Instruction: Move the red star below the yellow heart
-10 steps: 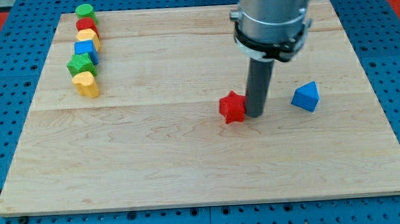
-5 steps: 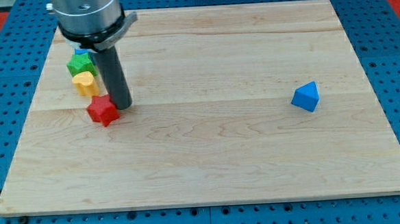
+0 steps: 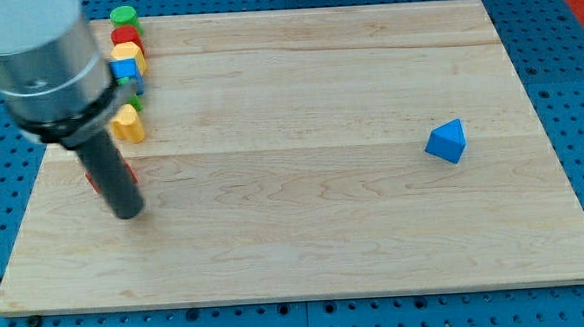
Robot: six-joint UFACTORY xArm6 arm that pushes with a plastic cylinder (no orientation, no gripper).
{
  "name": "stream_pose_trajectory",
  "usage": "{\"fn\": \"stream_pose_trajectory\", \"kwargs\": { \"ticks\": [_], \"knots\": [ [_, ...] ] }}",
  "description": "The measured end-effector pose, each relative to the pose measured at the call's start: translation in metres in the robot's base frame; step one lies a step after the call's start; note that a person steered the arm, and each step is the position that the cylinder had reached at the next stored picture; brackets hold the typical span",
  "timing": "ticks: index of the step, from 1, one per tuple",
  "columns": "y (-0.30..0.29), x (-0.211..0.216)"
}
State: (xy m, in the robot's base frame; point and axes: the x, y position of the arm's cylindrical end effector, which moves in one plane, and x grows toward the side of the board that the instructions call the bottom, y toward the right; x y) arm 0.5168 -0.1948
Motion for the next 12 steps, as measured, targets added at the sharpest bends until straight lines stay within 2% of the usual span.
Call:
{"fn": "stream_pose_trajectory", "kwargs": {
  "ticks": [1,4,5,9,12],
  "knots": [
    [-0.032,-0.004],
    [0.021,-0.023],
    [0.020,-0.041],
    [-0.039,-0.047],
    [-0.039,-0.062]
  ]
}}
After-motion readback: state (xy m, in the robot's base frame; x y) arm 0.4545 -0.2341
